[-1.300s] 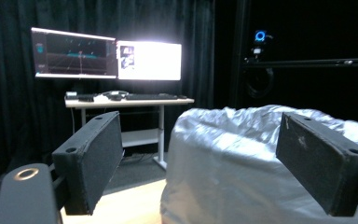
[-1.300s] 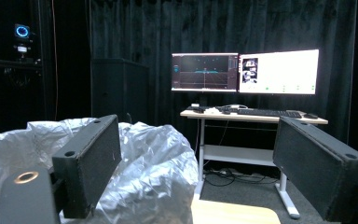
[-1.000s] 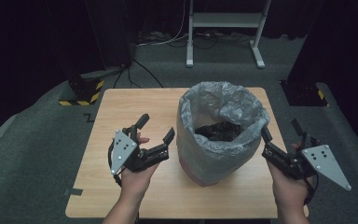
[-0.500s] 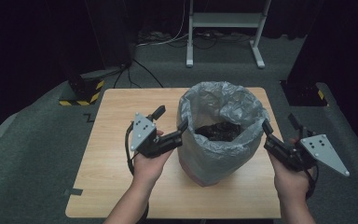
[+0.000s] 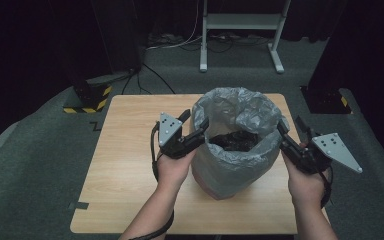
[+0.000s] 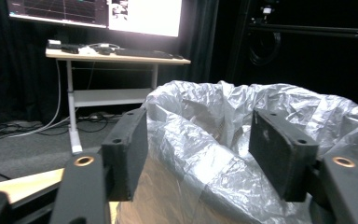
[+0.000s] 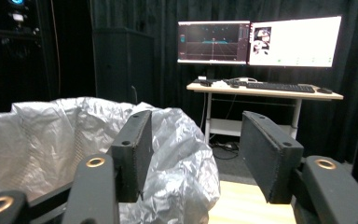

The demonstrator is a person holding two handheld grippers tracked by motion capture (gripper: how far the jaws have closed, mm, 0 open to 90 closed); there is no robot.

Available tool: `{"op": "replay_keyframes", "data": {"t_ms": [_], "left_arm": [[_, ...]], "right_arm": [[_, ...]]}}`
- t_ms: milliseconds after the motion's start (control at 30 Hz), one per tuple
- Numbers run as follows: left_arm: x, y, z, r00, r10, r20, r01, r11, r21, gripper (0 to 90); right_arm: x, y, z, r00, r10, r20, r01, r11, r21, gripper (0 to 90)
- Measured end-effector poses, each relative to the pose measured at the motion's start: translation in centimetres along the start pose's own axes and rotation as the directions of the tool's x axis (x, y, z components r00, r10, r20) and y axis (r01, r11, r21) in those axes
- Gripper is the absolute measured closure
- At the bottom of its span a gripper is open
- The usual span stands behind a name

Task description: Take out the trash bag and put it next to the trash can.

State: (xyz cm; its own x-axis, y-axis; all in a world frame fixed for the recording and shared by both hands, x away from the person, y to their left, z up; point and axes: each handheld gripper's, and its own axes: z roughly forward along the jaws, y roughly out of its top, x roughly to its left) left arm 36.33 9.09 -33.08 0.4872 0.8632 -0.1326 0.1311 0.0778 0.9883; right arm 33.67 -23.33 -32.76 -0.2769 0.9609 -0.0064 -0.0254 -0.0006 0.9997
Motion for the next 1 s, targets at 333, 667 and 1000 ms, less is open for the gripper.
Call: {"op": "replay_keyframes", "data": {"t_ms": [333, 667, 1000], "left_arm": [[0.1, -0.7, 0.1, 0.9996, -0.017, -0.022, 0.017, 0.9998, 0.002, 54.2], [0.0, -0.7, -0.4, 0.9976, 0.017, -0.067, -0.018, 0.9995, -0.025, 71.4], [0.0, -0.3, -0.9, 0.9967, 0.053, -0.061, -0.057, 0.9963, -0.065, 88.7]], "right_arm": [[0.0, -0.6, 0.7, 0.9995, 0.031, 0.005, -0.031, 0.997, 0.071, 52.7], [1.2, -0.4, 1.0, 0.9987, -0.022, 0.046, 0.019, 0.997, 0.076, 83.2], [1.8, 0.0, 0.6, 0.9971, -0.063, 0.043, 0.062, 0.998, 0.021, 89.9]]}}
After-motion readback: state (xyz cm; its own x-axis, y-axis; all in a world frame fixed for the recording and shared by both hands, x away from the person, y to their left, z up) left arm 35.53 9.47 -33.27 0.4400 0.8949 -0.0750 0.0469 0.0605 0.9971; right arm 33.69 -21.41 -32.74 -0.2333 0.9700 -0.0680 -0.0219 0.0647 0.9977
